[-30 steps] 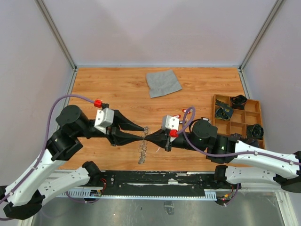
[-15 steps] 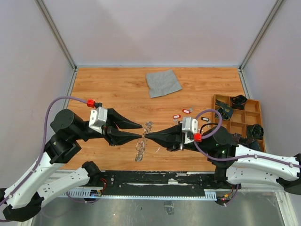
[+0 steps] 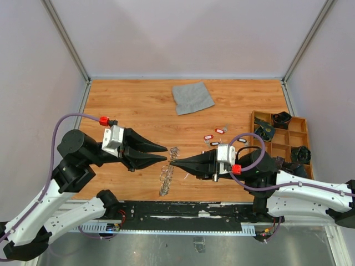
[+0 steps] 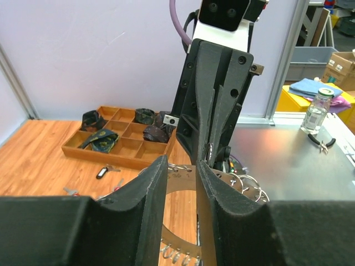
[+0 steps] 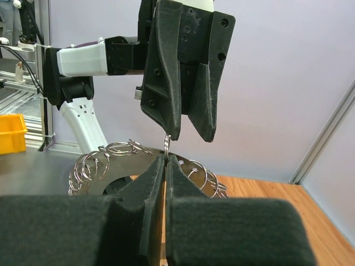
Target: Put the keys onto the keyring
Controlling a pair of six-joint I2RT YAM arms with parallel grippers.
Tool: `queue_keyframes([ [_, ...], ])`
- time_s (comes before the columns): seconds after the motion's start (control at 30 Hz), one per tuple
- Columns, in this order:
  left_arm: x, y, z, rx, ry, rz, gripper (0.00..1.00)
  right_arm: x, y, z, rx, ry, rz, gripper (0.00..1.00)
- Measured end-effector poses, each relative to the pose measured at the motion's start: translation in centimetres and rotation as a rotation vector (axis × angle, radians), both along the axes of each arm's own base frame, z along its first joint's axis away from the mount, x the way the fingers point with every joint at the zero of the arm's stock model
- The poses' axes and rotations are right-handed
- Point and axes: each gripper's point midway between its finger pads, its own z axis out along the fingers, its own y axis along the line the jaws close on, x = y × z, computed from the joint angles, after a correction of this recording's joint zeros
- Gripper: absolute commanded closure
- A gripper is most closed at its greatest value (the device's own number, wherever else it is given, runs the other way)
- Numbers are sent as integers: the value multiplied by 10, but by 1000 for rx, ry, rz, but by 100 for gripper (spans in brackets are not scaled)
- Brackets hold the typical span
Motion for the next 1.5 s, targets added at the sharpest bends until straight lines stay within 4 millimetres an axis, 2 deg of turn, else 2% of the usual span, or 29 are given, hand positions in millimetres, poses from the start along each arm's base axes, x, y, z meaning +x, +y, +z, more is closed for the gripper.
queue_keyframes([
  [0.83,-3,-4,-7,12,0,-39,66,12,-5,7,26,0,-71,100],
  [1.23,-3,-5,-8,12,0,-41,73,15,4,-8,-29,15,-77,99],
  [1.5,-2,-7,-12,19,6,-44,77,15,5,-7,-31,15,-75,100],
])
